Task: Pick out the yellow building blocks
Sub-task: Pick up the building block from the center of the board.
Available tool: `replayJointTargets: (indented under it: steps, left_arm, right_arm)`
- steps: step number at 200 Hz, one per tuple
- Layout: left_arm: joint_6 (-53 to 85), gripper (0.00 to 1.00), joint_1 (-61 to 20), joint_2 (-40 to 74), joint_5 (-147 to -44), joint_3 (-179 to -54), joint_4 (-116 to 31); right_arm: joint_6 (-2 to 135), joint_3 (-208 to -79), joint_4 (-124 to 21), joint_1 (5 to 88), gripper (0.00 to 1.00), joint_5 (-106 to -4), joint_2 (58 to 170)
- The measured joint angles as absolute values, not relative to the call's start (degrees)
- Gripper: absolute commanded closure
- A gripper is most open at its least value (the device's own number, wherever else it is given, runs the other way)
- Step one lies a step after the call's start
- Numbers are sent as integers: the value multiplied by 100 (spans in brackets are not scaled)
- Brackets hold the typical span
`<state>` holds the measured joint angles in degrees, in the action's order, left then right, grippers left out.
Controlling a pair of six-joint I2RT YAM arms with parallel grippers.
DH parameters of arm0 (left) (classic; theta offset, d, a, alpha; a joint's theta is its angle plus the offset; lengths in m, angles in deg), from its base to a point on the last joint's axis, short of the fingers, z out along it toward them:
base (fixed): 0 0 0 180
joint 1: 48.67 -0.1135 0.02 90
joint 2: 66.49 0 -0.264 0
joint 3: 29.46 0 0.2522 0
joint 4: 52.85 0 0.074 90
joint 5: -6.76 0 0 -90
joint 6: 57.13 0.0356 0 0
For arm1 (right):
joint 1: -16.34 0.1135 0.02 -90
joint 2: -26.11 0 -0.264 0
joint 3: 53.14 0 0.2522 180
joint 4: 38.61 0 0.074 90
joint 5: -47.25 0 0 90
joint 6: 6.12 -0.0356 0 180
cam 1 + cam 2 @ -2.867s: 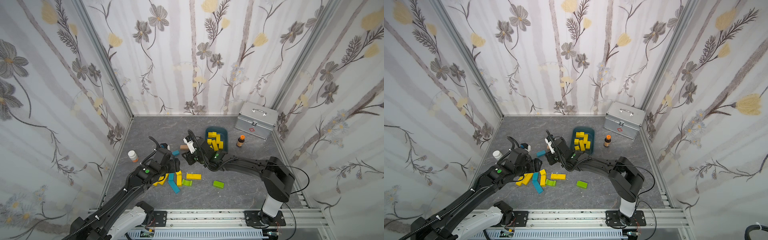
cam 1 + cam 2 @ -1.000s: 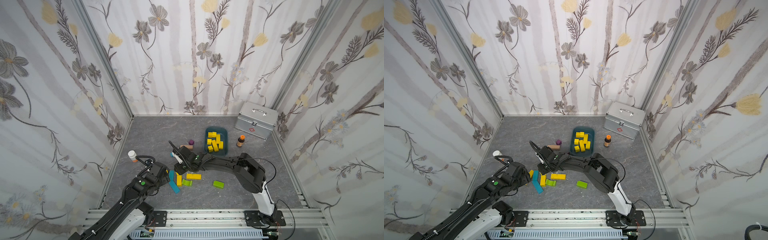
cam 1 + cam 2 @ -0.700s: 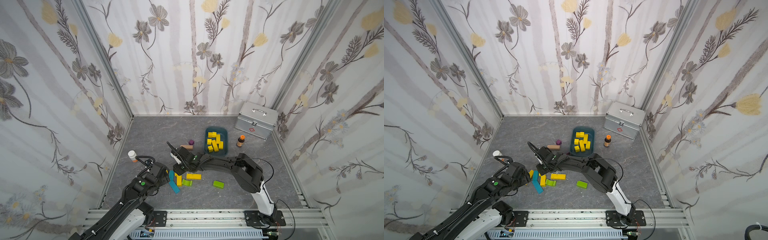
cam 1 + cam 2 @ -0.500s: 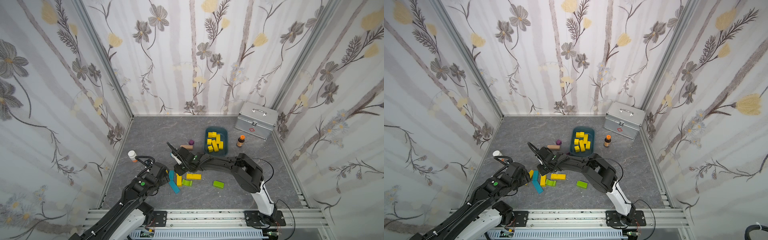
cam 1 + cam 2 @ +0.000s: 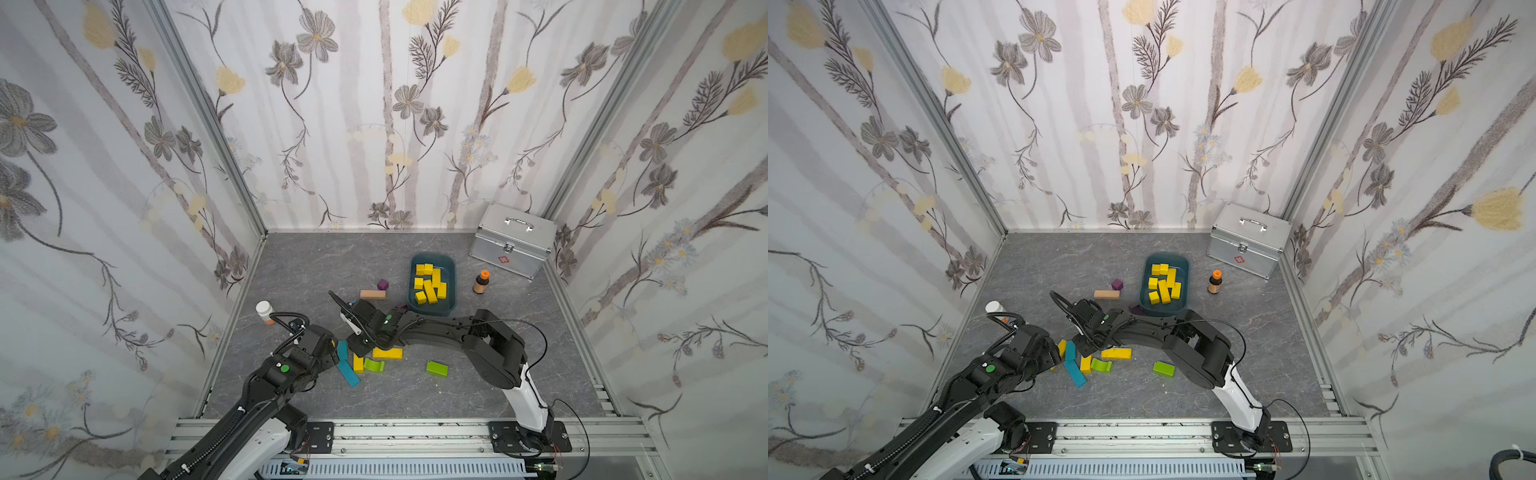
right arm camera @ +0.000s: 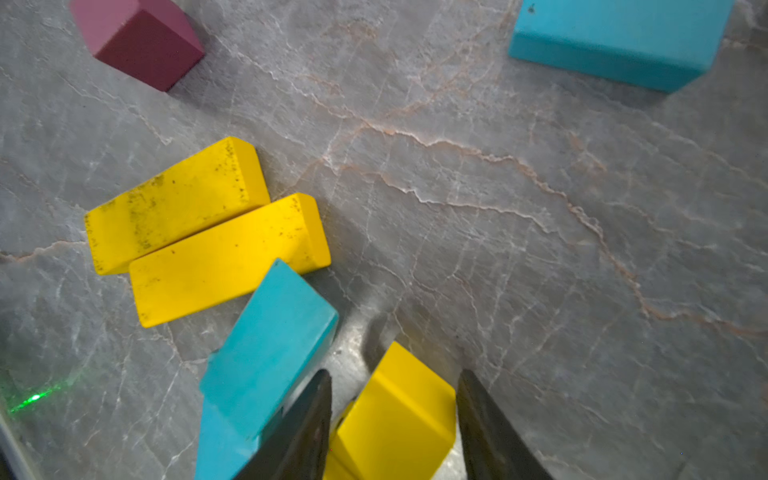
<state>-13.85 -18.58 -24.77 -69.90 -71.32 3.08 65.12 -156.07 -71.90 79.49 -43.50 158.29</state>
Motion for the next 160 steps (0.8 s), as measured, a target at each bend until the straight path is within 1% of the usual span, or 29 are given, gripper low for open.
replayJointTargets:
  steps: [45, 58, 76, 92, 127, 160]
  left_arm:
    - [-1385, 20, -1858, -2493, -6990, -7117, 308]
    - [-1388, 20, -1858, -2501, -6990, -7117, 308]
    - [-1388, 20, -1858, -2528, -6990, -7114, 308]
    - [-1388, 20, -1858, -2547, -6990, -7110, 308]
    - [-1388, 20, -1858, -2550, -6990, -7108, 308]
    - [-1390, 20, -1858, -2550, -6990, -7108, 308]
  right_arm:
    - [6553, -15593, -7208, 7954, 58, -4084, 15768]
    - [6553, -15591, -7208, 7954, 58, -4062, 15768]
    - [6553, -15587, -7208, 7956, 51, -3998, 15765]
    - [6553, -15587, -7210, 7958, 49, -3961, 15765]
    - [6553, -15569, -7236, 7960, 51, -3959, 15765]
    - [6553, -15508, -7317, 7960, 56, -3948, 15765]
